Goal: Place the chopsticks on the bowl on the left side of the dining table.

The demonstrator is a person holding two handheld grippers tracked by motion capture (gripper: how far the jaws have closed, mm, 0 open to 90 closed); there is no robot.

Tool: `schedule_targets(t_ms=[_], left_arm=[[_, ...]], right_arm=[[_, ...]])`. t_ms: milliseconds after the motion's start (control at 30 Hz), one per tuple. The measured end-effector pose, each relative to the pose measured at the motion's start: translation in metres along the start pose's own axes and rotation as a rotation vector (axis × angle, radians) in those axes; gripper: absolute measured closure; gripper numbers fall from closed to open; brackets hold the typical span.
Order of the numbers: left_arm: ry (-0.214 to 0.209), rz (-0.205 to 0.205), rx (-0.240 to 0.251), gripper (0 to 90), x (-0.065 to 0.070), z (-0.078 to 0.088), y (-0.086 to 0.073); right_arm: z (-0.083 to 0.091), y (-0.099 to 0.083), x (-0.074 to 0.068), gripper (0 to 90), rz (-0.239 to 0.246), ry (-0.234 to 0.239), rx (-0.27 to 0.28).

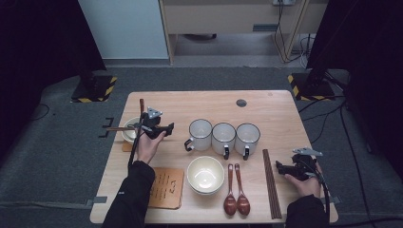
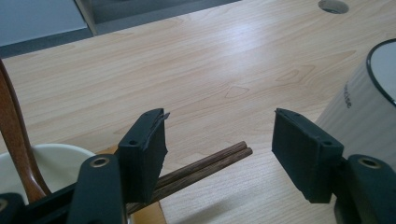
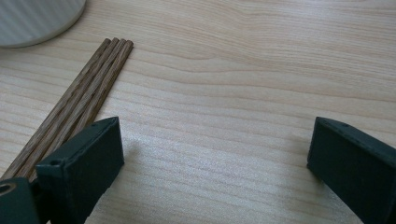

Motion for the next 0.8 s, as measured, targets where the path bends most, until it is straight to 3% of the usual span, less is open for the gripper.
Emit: schedule_targets(t_ms=[800], left_arm=[[0.024,0.01,-0.025,34.5,-0.0082,-0.0029,-0.0066]], right_arm=[[0.0,0.0,0.0001,3.7,0.002,0.0,0.001]])
Point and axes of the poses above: each handheld gripper's, and its own axes: z roughly backward along the jaws, y roughly out of its top, x roughly to its right, the point moved 8 cm from there along -z, roughly forward along the jaws, and after that the axes turned 9 degrees about -y, right-handed, at the moved point
